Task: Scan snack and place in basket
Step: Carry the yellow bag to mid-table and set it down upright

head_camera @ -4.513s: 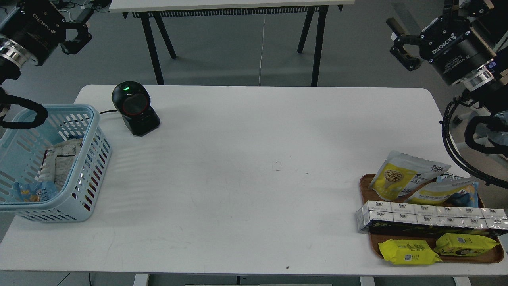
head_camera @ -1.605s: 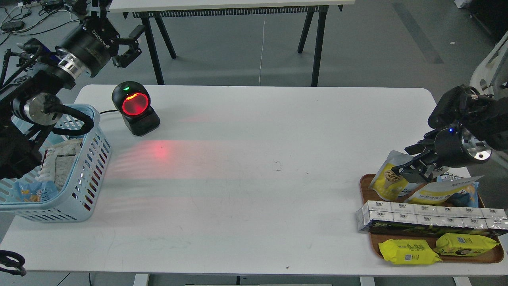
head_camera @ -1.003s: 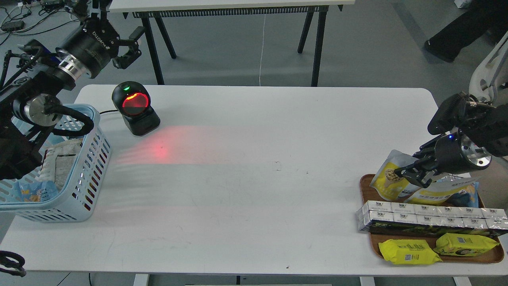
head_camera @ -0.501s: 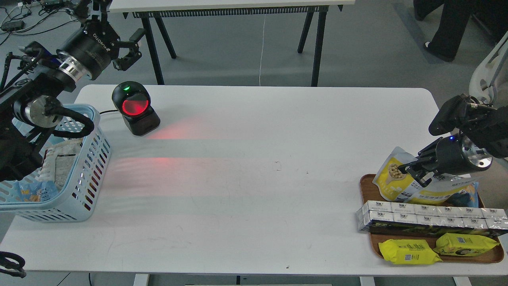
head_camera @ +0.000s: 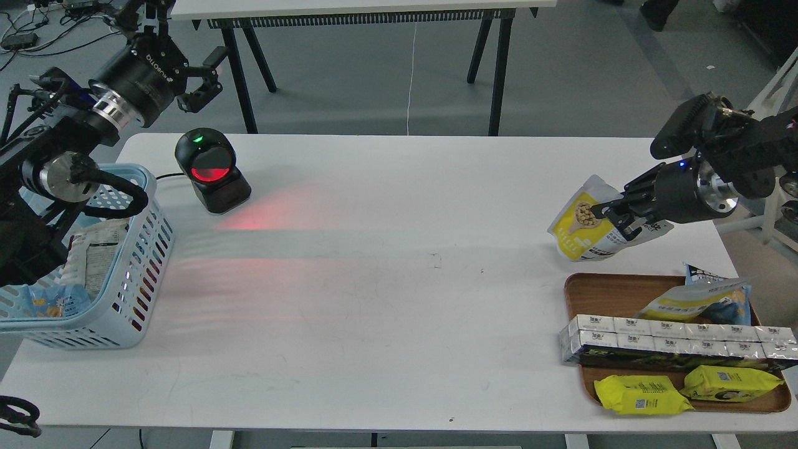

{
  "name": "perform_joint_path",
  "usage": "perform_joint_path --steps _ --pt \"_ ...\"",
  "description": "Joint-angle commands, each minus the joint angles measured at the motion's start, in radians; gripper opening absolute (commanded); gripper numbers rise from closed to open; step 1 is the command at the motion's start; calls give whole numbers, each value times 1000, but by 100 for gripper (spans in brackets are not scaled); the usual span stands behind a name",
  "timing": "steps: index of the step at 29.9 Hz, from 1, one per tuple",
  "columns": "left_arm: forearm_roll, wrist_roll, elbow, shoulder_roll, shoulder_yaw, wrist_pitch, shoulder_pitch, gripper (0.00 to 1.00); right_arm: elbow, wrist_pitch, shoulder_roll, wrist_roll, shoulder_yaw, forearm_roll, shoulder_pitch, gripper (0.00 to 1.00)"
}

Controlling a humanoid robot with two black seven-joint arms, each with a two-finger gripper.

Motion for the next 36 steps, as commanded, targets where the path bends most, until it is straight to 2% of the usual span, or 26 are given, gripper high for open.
perform_joint_path --steps 1,7,15,19,24,36 --pt "1 0 0 0 0 0 1 100 2 0 79 0 9 3 64 0" --pt "-2 2 0 2 3 0 2 100 29 0 220 0 9 17 158 0" --pt "-2 -3 0 14 3 0 5 100 49 0 406 0 -9 14 182 0" --pt "7 8 3 17 9 0 5 100 51 0 467 0 -53 15 204 0" --pt "128 0 14 6 6 0 1 100 52 0 537 0 -95 10 207 0" --pt "123 -1 51 -11 -8 0 -4 100 3 0 649 0 -158 0 210 2"
